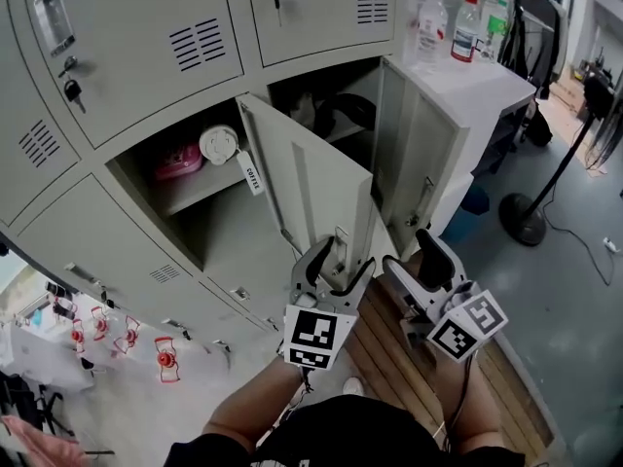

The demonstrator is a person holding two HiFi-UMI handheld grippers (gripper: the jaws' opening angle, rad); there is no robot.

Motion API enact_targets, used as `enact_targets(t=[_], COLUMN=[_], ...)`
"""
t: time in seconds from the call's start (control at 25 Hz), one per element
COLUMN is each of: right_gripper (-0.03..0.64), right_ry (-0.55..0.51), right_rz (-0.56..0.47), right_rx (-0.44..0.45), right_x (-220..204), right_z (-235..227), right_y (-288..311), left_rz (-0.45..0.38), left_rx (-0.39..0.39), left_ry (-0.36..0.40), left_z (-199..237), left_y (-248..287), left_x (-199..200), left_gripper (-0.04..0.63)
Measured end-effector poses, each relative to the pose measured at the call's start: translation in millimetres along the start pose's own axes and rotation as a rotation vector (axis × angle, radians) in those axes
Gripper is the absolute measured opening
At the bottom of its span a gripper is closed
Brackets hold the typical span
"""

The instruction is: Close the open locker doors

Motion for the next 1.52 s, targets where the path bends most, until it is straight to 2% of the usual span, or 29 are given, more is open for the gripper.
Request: enact_targets(t=[0.12, 0.52, 1.0, 1.32, 1.52], right_gripper=[0.350, 0.342, 0.335, 0.330, 0.330], right_ry=[0.002, 0.002, -0.007, -0.055, -0.087], right_rz=[0.014, 0.050, 0.119, 0.169, 0.186], right_rx=[0.049, 0.232, 0.431, 0.552, 0.589], right_x=[0.7, -4.0, -16.6, -29.5, -32.0], right_z=[-5.6, 7.7, 69.0, 119.3, 146.8], right_y=[8.0, 46.3, 92.5, 126.4, 147.7], left_rz=[-0.003, -0.016, -0.018, -0.003, -0.003], left_rx=[0.021, 0.064, 0.259, 0.354, 0.375], left_ry=[-0.024, -0.089, -0.158, -0.201, -0.229], left_z=[1.5, 6.2, 36.2, 74.9, 101.3], left_y=[-1.6, -34.1, -104.4, -140.6, -154.9], left_x=[-1.6, -13.6, -36.4, -51.5, -57.1], left_gripper=[0.262, 0.214, 0.121, 0.112, 0.114])
Point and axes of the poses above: the fingertips, and each gripper's own axes: y forward along the fingers, z to its left, x out of its top, the point moved 8 cm from there along -y, backward along the fingers, and after that the axes turned 15 degrees about z, right-handed, at the moved point
